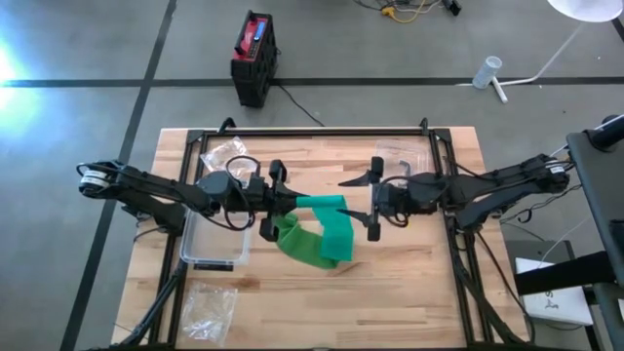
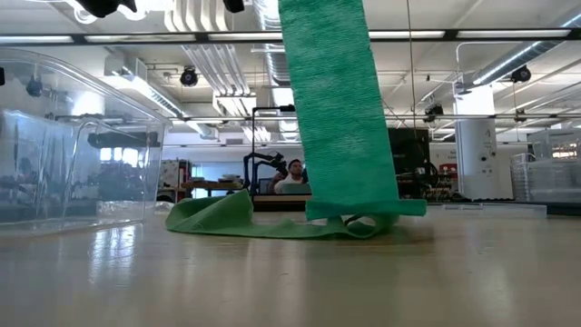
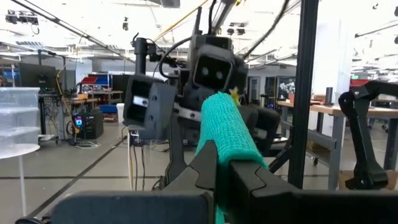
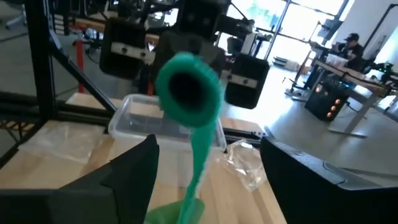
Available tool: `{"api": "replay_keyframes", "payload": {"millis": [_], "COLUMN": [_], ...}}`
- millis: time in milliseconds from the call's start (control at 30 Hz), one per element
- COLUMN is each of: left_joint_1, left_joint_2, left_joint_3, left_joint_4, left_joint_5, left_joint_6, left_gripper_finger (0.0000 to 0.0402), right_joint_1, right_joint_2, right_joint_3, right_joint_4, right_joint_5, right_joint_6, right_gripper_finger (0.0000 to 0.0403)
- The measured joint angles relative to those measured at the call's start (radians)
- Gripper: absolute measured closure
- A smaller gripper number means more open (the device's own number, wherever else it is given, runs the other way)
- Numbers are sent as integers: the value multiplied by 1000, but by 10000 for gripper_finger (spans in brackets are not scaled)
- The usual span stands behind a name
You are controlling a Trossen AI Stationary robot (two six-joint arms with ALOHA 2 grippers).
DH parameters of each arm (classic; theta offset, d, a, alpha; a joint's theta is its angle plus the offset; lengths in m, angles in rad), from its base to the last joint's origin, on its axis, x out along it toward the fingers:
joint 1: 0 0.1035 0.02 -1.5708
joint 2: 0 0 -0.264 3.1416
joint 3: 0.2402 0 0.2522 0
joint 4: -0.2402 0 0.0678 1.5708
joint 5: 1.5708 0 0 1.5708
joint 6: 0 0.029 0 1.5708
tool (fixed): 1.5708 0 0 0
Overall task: Roll bandage
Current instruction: Roll the light green bandage
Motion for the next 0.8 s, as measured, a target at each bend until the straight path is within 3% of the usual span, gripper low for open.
{"api": "replay_keyframes", "payload": {"millis": [267, 633, 800], "left_joint_1": [0, 0, 0], "left_joint_2": [0, 1, 1], "left_joint_3": [0, 0, 0], "left_joint_4": [-29, -35, -47], "left_joint_5": [0, 33, 41], "left_joint_6": [-21, -42, -78], "left_gripper_finger": [401, 401, 401], "right_joint_1": [0, 0, 0], "right_joint_2": [69, 108, 96], "right_joint_3": [64, 99, 101], "right_joint_4": [8, -40, -43], "right_joint_5": [0, 0, 1], "right_joint_6": [-35, -82, -133], "right_gripper_finger": [223, 390, 396]}}
